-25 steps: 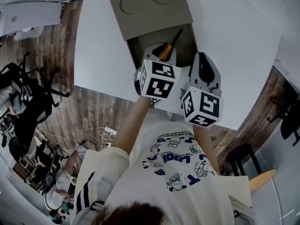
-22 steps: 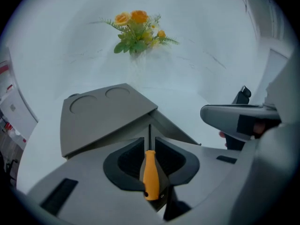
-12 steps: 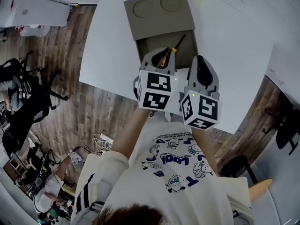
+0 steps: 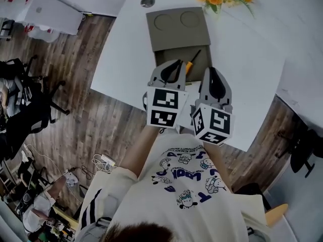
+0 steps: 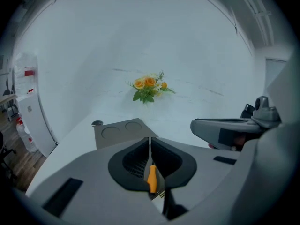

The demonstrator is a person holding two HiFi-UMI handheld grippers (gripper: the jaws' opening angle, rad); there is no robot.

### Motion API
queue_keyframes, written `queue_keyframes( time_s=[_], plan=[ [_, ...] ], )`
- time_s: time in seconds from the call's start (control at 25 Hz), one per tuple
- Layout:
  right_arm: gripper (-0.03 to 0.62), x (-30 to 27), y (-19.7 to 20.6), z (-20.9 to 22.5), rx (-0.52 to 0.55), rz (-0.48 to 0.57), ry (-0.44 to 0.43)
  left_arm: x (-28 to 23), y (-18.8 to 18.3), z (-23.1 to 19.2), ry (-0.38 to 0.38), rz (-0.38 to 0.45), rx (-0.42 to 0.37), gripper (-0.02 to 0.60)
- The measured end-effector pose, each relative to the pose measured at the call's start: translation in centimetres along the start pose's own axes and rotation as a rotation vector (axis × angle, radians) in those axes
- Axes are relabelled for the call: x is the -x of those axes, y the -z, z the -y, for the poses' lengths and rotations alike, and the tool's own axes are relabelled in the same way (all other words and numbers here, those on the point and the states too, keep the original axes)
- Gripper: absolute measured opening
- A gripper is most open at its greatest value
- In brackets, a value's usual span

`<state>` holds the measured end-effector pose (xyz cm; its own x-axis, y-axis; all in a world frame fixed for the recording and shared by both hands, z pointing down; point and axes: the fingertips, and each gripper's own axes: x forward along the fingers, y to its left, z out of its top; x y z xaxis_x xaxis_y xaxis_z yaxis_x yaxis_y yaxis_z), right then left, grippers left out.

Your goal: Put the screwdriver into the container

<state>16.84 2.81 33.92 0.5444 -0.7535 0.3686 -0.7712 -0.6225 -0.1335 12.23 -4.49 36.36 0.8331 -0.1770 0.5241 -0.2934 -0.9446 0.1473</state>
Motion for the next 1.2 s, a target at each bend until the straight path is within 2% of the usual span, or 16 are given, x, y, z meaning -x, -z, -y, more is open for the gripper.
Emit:
queue_keyframes(
  time_s=[0.56, 1.2],
  plan=[
    [0.043, 1.0, -2.4, -1.5, 0.044, 0.054, -0.038, 2.7, -2.7, 0.7, -0.023, 0.117, 0.015, 0.028],
    [0.041, 2.5, -3.0, -1.3, 0.049, 0.081, -0.033, 3.8, -2.9, 2.1, -0.010, 0.138, 0.010, 0.028]
  ],
)
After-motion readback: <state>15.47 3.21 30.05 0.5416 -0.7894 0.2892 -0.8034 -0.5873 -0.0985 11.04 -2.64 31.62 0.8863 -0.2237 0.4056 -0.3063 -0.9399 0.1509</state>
